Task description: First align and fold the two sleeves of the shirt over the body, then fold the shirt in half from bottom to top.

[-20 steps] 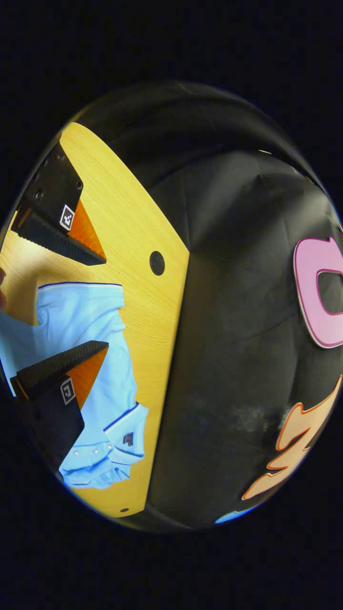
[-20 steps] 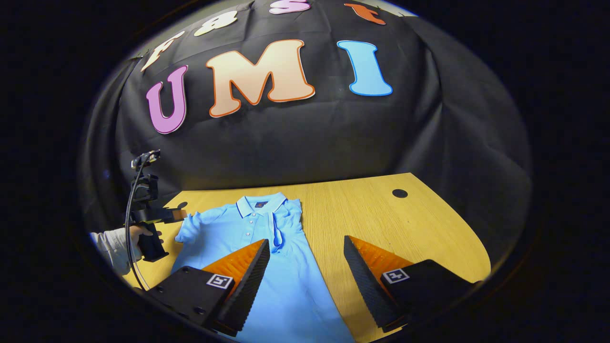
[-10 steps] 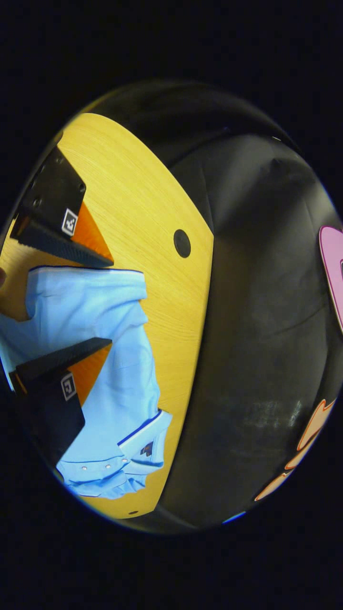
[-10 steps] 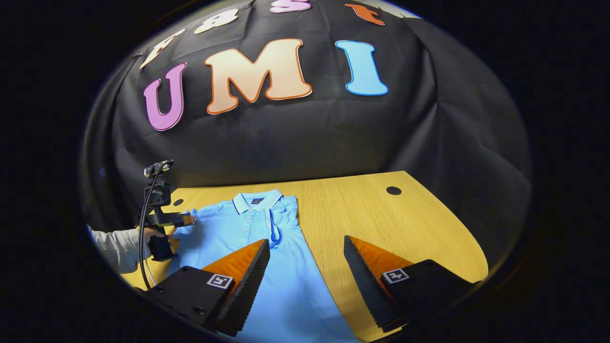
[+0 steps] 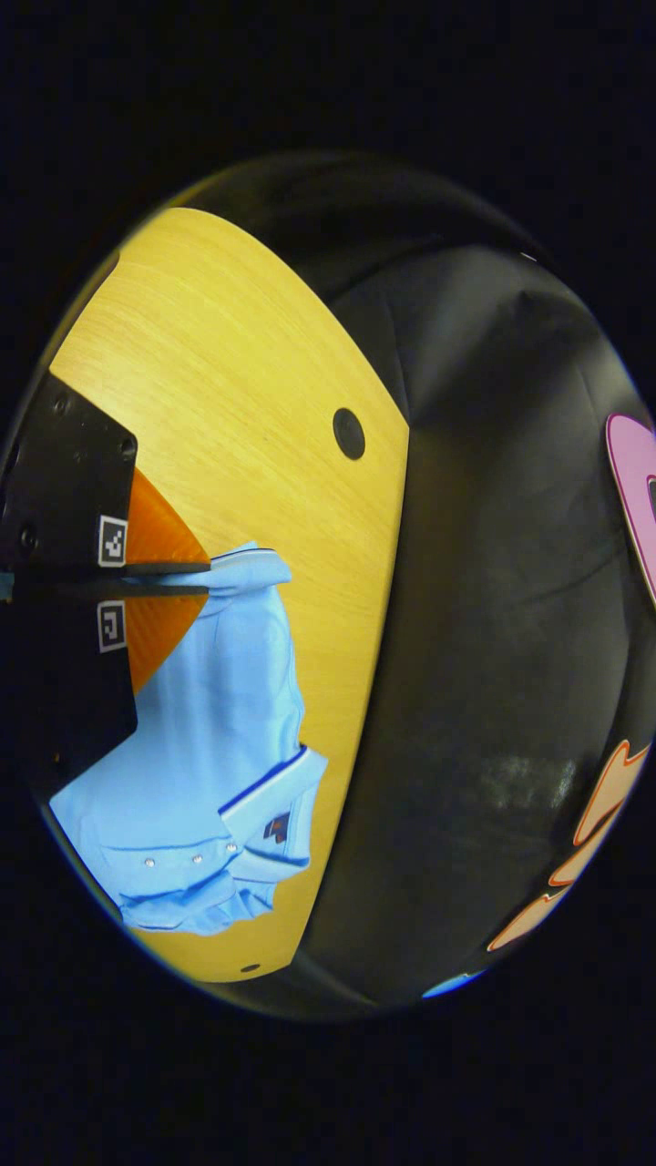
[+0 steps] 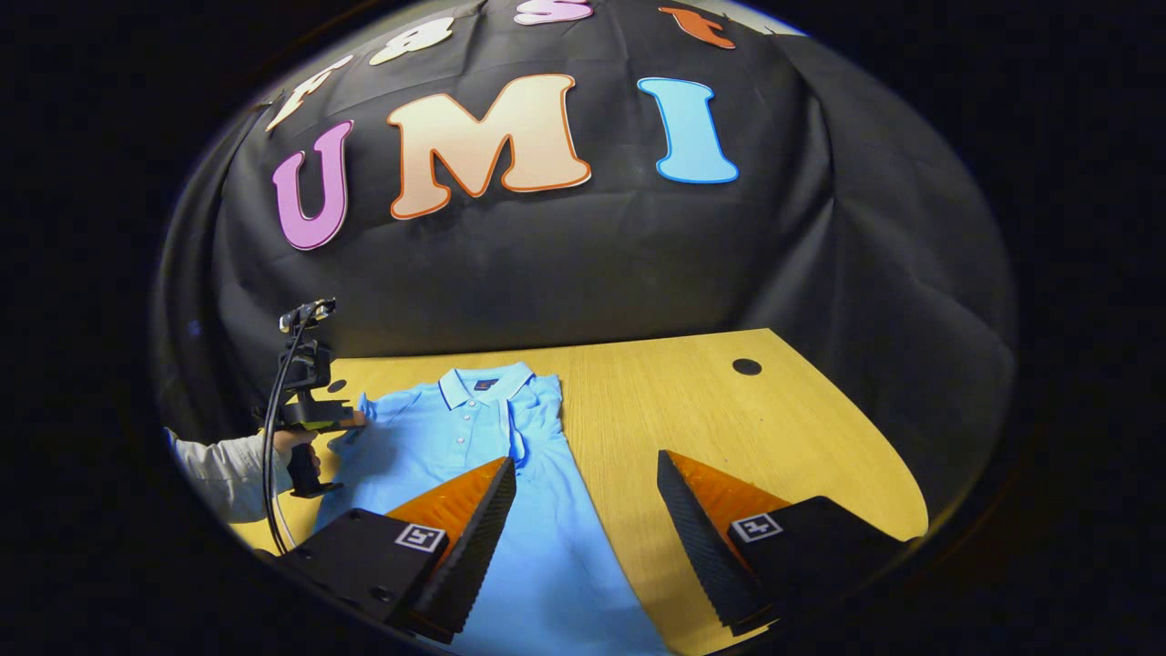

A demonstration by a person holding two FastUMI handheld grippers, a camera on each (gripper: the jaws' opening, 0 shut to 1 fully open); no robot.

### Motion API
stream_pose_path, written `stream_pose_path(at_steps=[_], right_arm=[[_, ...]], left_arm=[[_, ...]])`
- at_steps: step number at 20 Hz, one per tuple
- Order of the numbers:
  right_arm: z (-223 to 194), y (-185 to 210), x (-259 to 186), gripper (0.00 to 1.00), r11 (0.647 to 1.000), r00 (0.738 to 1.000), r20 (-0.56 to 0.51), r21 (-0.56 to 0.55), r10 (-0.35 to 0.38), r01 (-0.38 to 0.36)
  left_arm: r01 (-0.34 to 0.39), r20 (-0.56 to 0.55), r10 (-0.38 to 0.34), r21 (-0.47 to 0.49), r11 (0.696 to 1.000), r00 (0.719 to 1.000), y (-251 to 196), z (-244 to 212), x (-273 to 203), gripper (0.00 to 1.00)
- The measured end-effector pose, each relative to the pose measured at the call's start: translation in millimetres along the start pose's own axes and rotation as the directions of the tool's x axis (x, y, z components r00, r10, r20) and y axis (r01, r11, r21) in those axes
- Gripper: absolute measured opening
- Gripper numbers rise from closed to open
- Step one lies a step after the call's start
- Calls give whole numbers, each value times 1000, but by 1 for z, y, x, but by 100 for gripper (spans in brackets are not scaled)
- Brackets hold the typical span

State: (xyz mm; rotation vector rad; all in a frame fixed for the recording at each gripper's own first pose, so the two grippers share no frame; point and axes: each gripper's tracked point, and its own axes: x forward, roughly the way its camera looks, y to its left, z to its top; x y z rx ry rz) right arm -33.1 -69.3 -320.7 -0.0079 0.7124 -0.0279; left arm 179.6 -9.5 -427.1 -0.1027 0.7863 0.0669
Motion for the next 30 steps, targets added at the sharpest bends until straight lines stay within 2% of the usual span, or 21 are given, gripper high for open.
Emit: stream_pose_path(at_steps=[2,3,4,6,7,15,19,21,22,23,24,25,26,28,30], right_arm=[[4,-9,-3,98,1000,1000,11,-3,-6,6],[6,-13,-4,94,1000,1000,15,-6,-11,11],[7,-18,-5,98,1000,1000,20,-7,-12,12],[7,-26,-6,94,1000,1000,22,-2,-16,16],[6,-31,-6,98,1000,1000,20,4,-17,17],[0,-55,-6,98,1000,1000,8,24,-16,15],[0,-63,-2,98,1000,1000,5,28,-4,4],[0,-63,0,98,1000,1000,5,28,8,-9],[0,-63,2,98,1000,1000,4,26,15,-15],[-1,-63,3,98,999,1000,2,26,25,-25],[0,-62,4,94,999,999,2,29,40,-41],[1,-60,0,98,998,998,5,31,59,-59],[4,-58,1,94,996,997,13,32,77,-77],[6,-53,1,98,993,993,29,32,110,-111],[9,-48,2,94,989,989,42,28,145,-146]], left_arm=[[22,22,-22,-5,1000,1000,-14,10,-5,0],[28,31,-28,3,1000,999,-21,13,-8,0],[39,33,-40,15,999,999,-29,14,-10,0],[65,34,-66,35,997,997,-49,16,-15,0],[68,35,-70,46,997,997,-57,16,-16,0],[146,21,-150,120,982,989,-136,4,-24,0],[134,12,-138,172,976,990,-154,-6,-22,0],[124,13,-128,169,978,992,-156,-10,-22,0],[152,7,-155,146,978,988,-162,-14,-22,1],[205,-10,-205,111,973,979,-173,-21,-29,5],[204,-9,-204,98,974,979,-172,-19,-40,35],[191,18,-194,109,976,981,-168,-17,-33,65],[187,43,-193,119,975,980,-162,-10,-51,95],[183,88,-194,121,976,977,-156,-1,-75,96],[174,136,-189,117,978,972,-145,5,-104,96]])
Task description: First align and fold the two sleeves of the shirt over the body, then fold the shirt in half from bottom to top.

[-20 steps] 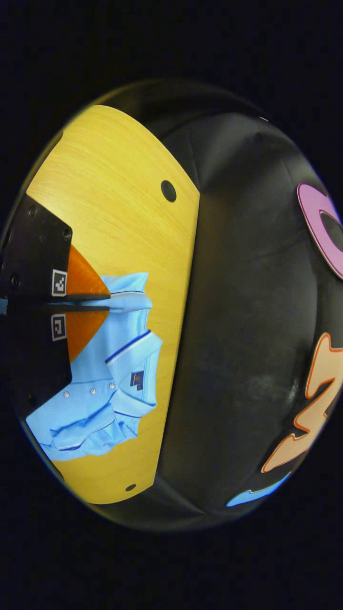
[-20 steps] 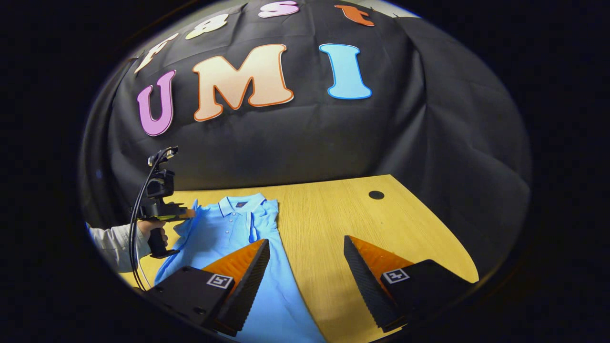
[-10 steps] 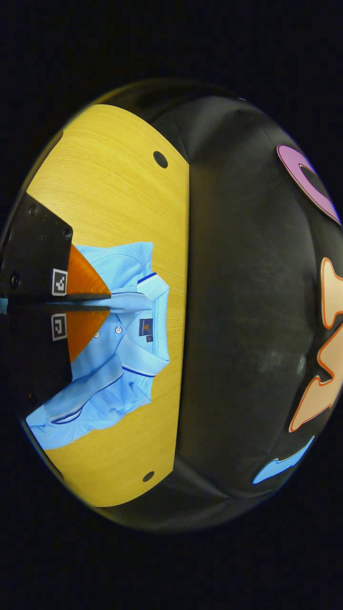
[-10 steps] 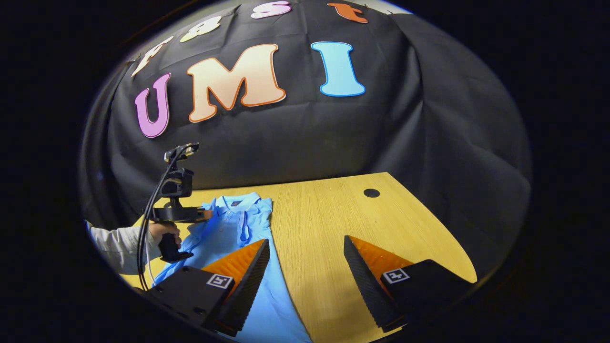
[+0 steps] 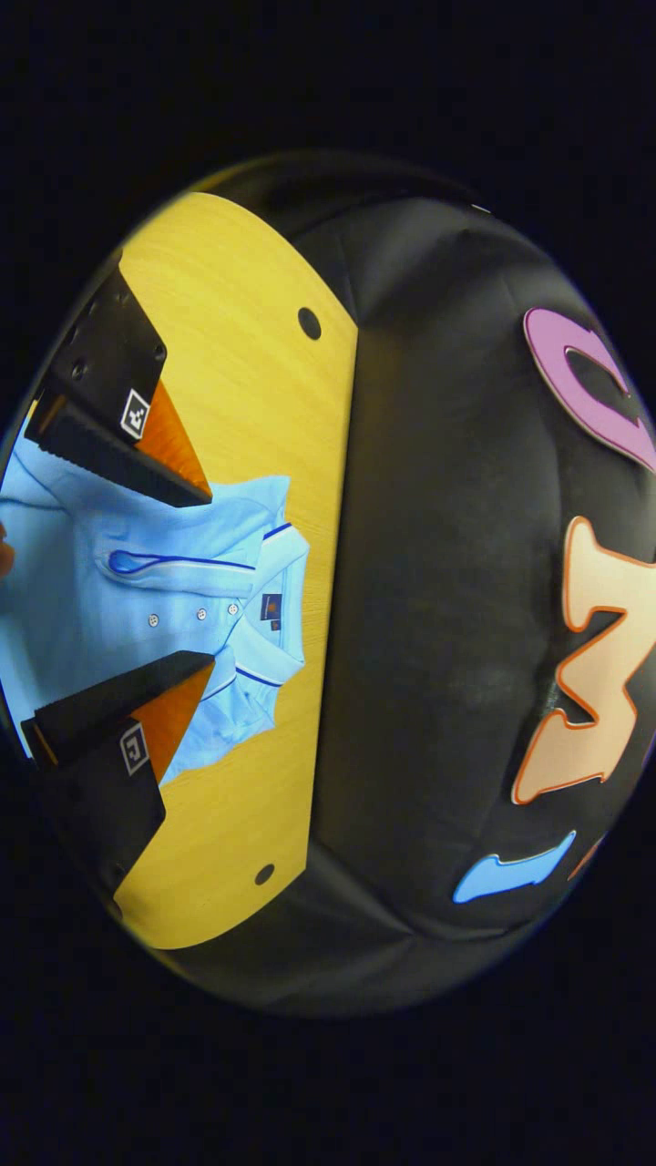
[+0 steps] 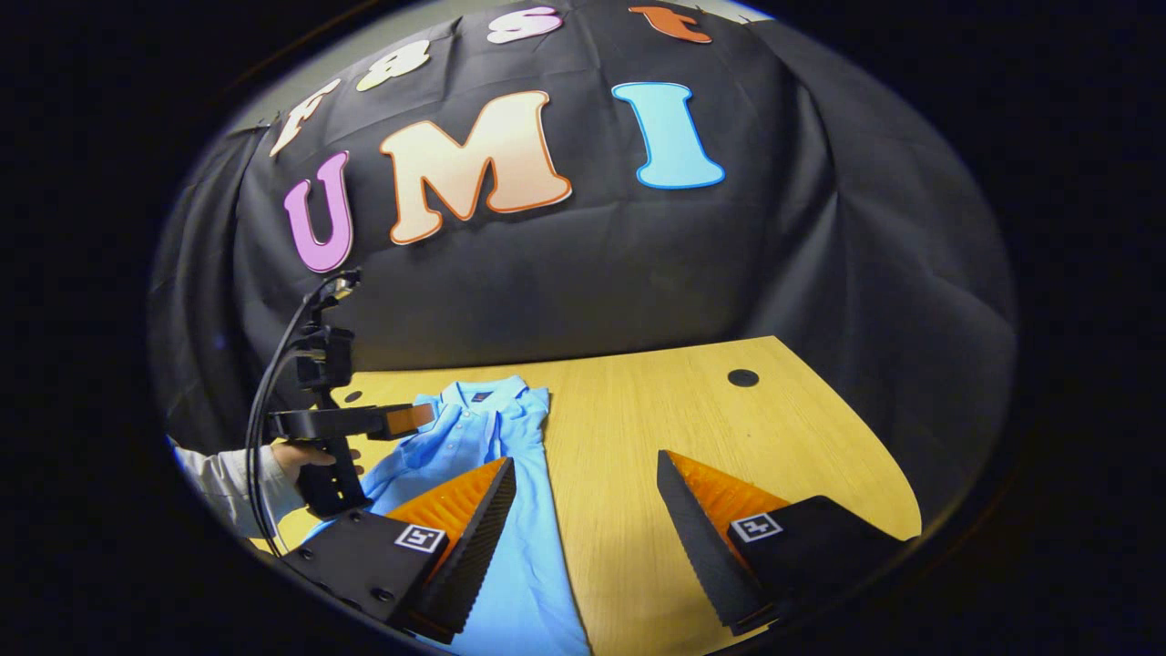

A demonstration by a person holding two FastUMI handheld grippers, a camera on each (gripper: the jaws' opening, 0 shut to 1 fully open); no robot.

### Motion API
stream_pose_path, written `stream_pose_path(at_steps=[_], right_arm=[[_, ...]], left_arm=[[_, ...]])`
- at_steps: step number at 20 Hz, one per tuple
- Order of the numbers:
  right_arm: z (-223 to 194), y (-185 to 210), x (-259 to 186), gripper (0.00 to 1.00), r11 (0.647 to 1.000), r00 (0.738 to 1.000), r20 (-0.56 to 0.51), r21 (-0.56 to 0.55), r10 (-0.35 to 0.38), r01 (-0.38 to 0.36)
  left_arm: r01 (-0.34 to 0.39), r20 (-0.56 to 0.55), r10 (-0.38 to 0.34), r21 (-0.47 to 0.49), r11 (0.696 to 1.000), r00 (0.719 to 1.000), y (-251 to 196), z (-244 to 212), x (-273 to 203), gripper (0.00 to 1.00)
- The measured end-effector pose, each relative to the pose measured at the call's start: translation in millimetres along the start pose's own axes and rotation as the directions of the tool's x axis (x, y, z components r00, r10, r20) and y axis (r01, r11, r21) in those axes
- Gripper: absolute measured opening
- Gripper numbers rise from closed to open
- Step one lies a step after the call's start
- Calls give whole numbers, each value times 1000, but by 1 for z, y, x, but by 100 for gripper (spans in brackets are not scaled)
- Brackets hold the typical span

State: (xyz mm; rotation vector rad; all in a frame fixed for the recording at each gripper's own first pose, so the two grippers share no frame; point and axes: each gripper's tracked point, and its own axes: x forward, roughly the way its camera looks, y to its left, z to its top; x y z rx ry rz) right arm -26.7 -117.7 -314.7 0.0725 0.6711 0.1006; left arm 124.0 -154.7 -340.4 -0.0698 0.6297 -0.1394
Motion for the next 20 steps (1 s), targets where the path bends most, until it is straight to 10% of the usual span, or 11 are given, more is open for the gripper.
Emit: stream_pose_path(at_steps=[9,20], right_arm=[[-13,34,-22,98,995,995,37,-41,93,-91],[-84,46,-107,98,993,998,-28,-107,52,-55]], left_arm=[[-77,139,57,138,987,989,61,-5,-158,95],[-47,26,44,134,990,999,86,-113,-263,95]])
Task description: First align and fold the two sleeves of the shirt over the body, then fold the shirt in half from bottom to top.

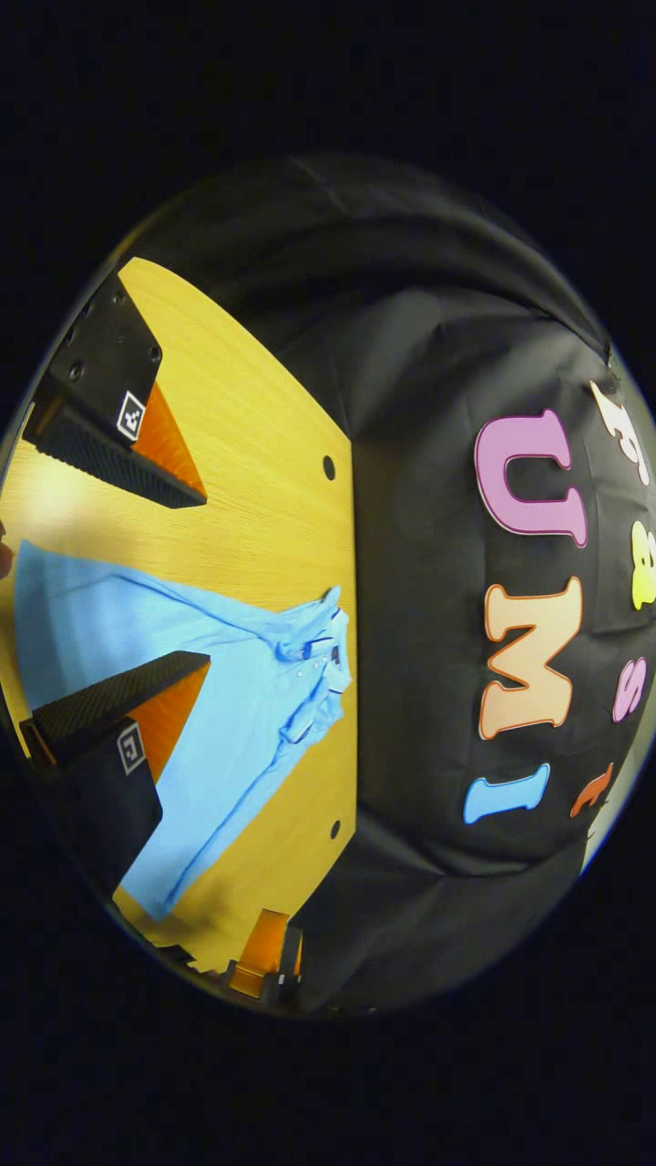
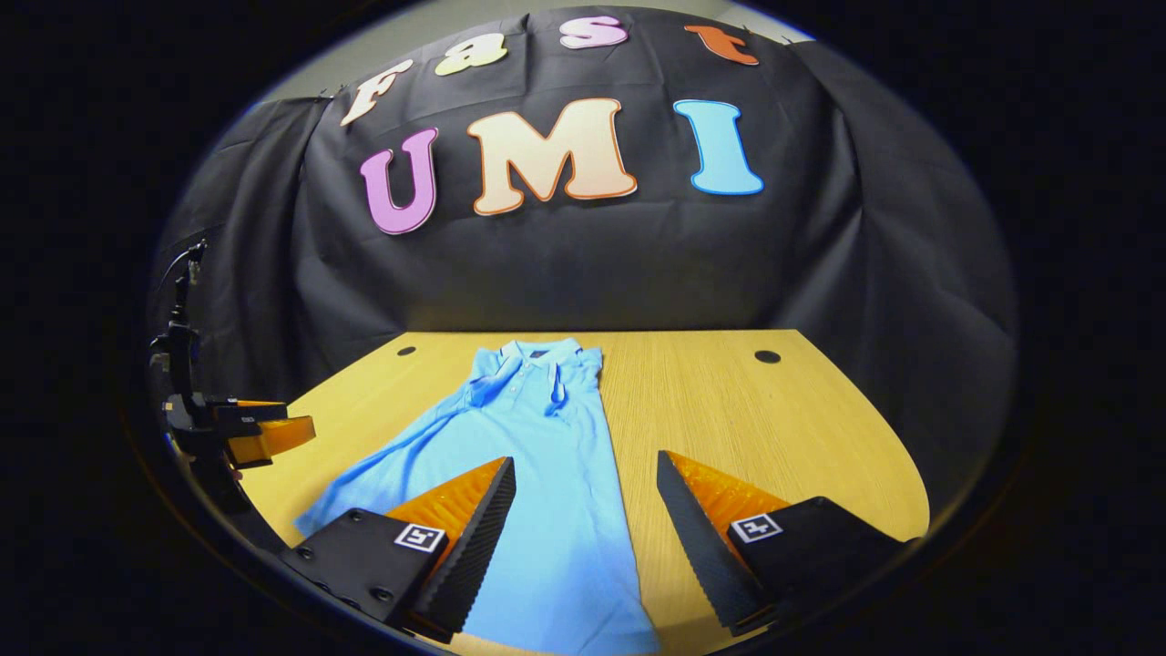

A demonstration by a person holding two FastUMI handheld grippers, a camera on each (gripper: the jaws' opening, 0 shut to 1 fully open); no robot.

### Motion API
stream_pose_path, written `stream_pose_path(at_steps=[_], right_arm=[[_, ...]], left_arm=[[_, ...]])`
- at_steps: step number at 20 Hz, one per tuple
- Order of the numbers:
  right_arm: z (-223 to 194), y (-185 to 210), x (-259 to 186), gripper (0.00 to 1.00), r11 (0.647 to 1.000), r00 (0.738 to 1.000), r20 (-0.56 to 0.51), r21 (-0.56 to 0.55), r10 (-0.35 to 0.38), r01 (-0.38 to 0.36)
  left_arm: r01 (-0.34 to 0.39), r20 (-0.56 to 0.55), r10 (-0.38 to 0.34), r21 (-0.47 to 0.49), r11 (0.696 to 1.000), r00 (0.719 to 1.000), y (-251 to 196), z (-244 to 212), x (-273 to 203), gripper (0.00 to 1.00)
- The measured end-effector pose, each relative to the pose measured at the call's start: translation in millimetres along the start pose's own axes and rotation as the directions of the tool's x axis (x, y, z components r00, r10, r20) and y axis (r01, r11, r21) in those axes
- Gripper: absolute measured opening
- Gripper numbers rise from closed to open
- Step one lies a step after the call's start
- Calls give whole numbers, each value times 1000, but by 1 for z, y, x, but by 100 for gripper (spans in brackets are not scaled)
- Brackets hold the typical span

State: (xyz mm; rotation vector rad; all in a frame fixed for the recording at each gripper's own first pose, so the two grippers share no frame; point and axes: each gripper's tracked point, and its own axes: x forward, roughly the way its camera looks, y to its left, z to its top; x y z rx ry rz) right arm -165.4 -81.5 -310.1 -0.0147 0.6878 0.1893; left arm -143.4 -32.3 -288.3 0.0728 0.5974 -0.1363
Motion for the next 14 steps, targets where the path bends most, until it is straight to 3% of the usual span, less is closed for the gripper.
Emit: stream_pose_path(at_steps=[8,9,13,14], right_arm=[[-70,-9,-35,98,999,994,-102,-16,-36,35],[-78,-10,-37,94,999,993,-113,-18,-40,38],[-109,-13,-45,98,998,986,-161,-23,-53,50],[-115,-14,-45,94,998,984,-171,-26,-56,52]], left_arm=[[33,-112,-28,36,999,993,-10,-80,-27,96],[41,-123,-37,33,999,992,-13,-87,-31,95],[58,-155,-50,49,997,987,-18,-112,-37,95],[63,-161,-53,57,996,986,-21,-119,-39,95]])
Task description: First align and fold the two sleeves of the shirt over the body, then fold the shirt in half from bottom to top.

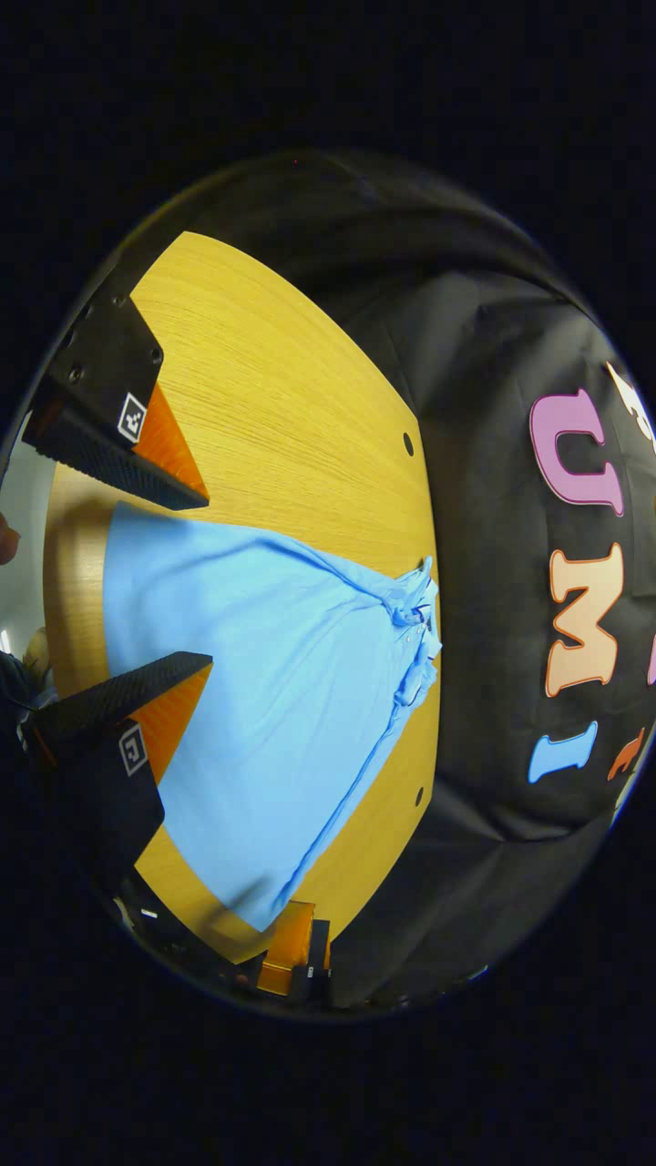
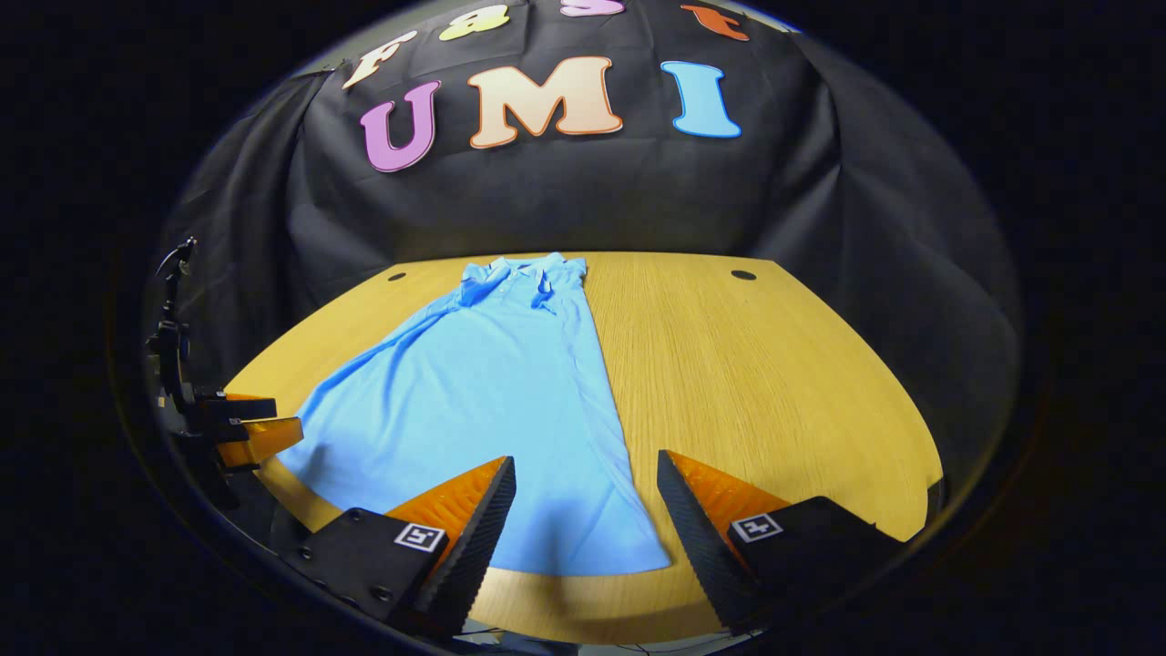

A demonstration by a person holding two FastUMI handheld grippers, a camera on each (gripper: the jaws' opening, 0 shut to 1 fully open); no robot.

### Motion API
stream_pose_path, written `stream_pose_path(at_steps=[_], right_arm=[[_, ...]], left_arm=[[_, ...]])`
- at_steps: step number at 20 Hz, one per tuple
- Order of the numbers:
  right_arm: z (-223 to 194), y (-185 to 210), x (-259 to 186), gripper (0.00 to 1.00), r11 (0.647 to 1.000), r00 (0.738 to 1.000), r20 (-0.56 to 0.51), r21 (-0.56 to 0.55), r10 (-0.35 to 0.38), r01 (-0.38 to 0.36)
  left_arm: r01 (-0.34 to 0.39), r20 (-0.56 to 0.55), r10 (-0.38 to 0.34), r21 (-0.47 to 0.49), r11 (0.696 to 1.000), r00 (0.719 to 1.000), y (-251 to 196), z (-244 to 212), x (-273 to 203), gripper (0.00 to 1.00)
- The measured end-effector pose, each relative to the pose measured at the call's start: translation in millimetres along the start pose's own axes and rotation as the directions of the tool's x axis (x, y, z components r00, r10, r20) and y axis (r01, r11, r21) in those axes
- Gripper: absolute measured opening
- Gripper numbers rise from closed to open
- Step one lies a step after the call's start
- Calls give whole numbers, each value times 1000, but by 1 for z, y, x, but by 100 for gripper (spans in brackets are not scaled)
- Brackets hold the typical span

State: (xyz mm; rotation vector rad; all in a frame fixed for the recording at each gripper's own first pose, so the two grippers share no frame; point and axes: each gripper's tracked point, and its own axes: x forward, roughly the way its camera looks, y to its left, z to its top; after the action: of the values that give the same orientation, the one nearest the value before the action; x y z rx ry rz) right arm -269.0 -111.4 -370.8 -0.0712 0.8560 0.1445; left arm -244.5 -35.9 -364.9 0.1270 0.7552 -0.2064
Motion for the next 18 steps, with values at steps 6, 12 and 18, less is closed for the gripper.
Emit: stream_pose_path(at_steps=[6,12,18], right_arm=[[-32,1,6,98,1000,999,-49,-17,-17,16],[-45,5,8,98,1000,998,-57,-15,-19,18],[-49,31,7,17,1000,999,-51,-28,12,-14]], left_arm=[[-11,8,11,24,1000,1000,-6,-18,-2,96],[23,66,-22,-9,1000,998,-10,-21,2,92],[122,75,-122,2,992,990,-38,-24,2,35]])
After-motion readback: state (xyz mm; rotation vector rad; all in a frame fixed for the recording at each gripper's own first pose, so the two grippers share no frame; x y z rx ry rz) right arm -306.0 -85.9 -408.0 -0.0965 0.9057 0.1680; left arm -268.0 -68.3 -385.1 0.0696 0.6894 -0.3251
